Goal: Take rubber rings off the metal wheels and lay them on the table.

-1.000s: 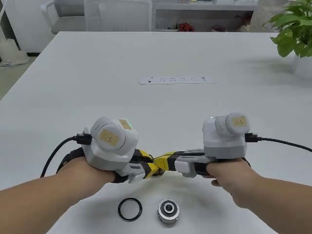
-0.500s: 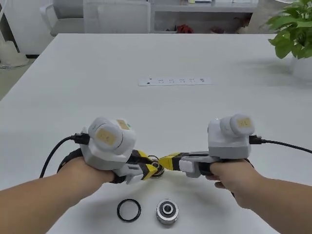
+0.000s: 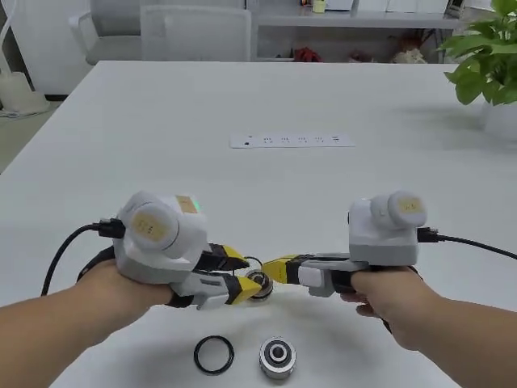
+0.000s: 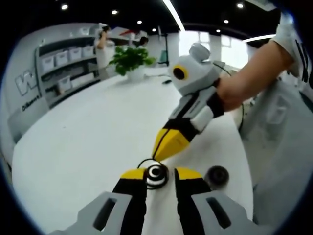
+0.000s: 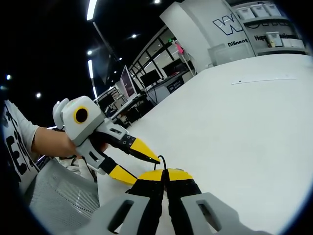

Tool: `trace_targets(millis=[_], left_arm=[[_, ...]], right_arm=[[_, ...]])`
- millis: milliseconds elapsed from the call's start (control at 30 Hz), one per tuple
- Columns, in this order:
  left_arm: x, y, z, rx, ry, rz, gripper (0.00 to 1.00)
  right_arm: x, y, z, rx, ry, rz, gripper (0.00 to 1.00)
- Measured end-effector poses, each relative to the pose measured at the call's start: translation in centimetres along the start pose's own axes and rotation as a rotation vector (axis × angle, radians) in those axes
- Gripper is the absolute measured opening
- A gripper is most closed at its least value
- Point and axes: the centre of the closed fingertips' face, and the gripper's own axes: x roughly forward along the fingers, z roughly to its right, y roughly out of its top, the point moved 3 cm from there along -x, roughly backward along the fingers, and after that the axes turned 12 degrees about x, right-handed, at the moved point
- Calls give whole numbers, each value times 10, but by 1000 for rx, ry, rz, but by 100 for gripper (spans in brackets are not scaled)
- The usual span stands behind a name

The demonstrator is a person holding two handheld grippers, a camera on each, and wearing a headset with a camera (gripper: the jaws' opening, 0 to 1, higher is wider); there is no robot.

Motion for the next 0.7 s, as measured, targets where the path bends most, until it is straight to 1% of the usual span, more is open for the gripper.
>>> trace_targets(millis=[300, 400, 500, 600, 700], left_arm=[[-19, 3, -4, -9, 14, 34, 31], [-25, 3, -2, -18, 12, 47, 33], [-30, 3, -1, -15, 11, 55, 36], [-35, 3, -1, -23, 19, 61, 38], [-40, -1, -2, -26, 23, 62, 40]], right_arm=[[2, 2, -13, 3, 29, 4, 0], [3, 2, -16, 3, 34, 5, 0], [3, 2, -19, 5, 38, 3, 0], [4, 2, -21, 3, 42, -1, 0], [6, 1, -24, 4, 46, -5, 0]])
